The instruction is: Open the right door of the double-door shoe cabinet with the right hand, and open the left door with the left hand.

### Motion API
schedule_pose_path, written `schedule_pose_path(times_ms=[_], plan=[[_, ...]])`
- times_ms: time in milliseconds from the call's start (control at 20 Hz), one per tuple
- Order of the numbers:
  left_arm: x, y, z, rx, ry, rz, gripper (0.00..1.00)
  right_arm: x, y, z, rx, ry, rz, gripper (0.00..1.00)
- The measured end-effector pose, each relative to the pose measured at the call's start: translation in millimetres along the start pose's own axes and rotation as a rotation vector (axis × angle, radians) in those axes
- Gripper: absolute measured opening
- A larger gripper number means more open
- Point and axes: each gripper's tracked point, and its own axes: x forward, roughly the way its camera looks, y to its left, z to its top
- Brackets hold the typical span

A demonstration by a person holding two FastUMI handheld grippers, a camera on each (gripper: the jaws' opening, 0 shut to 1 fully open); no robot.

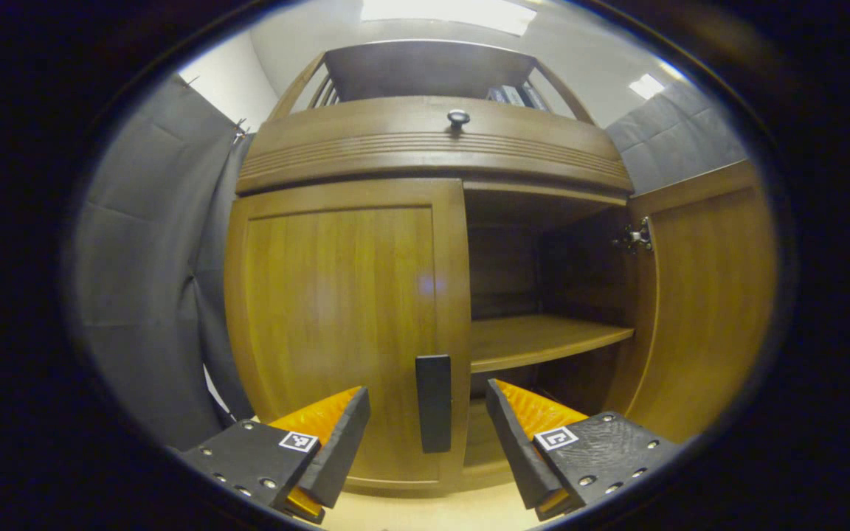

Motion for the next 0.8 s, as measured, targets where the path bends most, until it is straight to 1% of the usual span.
schedule_pose_path(times_ms=[150, 200, 400, 500, 600, 650, 700, 750, 800], plan=[[2.0, 0.0, -3.6, -0.005, 0.004, 0.001, 0.92, -2.7, 4.5, -4.1, -0.010, 0.015, -0.019, 0.96], [2.7, 0.1, -5.0, -0.010, 0.001, 0.001, 0.92, -2.6, 7.3, -6.4, -0.013, 0.020, -0.023, 0.92], [4.0, -2.1, -9.5, 0.018, 0.006, -0.015, 0.92, 3.0, 23.1, -10.1, -0.020, 0.041, -0.012, 0.92], [2.0, -9.9, -3.3, 0.028, 0.013, -0.026, 0.78, 6.0, 33.5, -9.1, -0.025, 0.043, 0.004, 0.92], [-3.5, -20.6, 12.1, 0.009, -0.001, -0.023, 0.65, 7.4, 42.4, -6.9, -0.033, 0.039, 0.021, 0.92], [-2.8, -28.0, 17.8, -0.011, -0.014, -0.032, 0.63, 8.1, 45.8, -7.6, -0.039, 0.038, 0.028, 0.92], [-5.9, -36.7, 17.5, -0.037, -0.011, -0.067, 0.55, 9.0, 48.0, -7.4, -0.046, 0.035, 0.029, 0.93], [-5.0, -42.0, 19.3, -0.044, -0.013, -0.080, 0.48, 9.4, 50.0, -6.6, -0.051, 0.031, 0.033, 0.93], [3.5, -40.0, 16.0, -0.035, -0.013, -0.070, 0.40, 9.0, 52.0, -6.9, -0.053, 0.029, 0.038, 0.94]])
